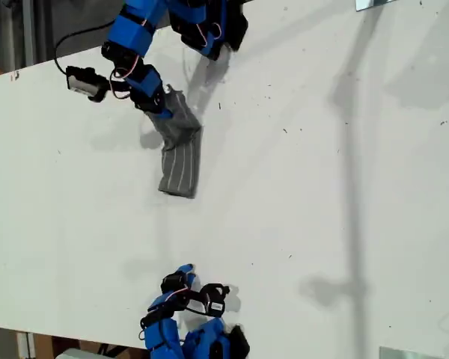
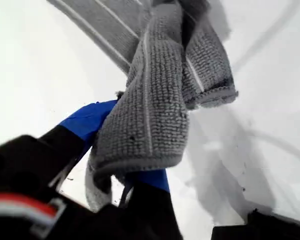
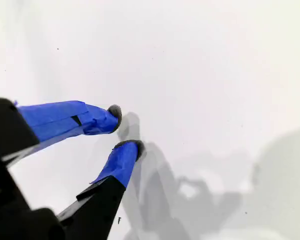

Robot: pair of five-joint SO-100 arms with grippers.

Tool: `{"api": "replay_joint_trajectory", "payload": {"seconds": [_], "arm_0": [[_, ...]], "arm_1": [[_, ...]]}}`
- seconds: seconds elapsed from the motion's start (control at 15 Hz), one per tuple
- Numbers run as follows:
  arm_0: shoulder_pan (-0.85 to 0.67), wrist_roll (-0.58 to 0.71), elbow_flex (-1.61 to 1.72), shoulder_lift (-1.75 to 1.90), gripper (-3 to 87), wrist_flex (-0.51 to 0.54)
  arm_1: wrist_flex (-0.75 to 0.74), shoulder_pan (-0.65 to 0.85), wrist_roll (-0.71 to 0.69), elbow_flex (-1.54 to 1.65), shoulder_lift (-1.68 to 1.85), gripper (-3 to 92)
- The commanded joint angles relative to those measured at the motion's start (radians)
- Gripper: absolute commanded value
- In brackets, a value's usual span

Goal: Grasp corners of a square towel and fold twice.

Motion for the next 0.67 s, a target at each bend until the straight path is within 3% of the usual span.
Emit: {"api": "replay_joint_trajectory", "payload": {"seconds": [0.0, 0.27, 0.6], "arm_0": [[-0.015, -0.009, -0.006, 0.025, 7.6, -0.006], [-0.017, -0.009, -0.005, 0.026, 7.6, -0.003], [-0.017, -0.009, -0.005, 0.026, 7.6, -0.006]], "arm_1": [[0.012, -0.057, -0.043, -0.360, -0.281, -0.1], [0.061, -0.071, -0.097, -0.767, -0.652, -0.1], [-0.044, -0.103, -0.167, -0.864, -0.850, -0.1]]}}
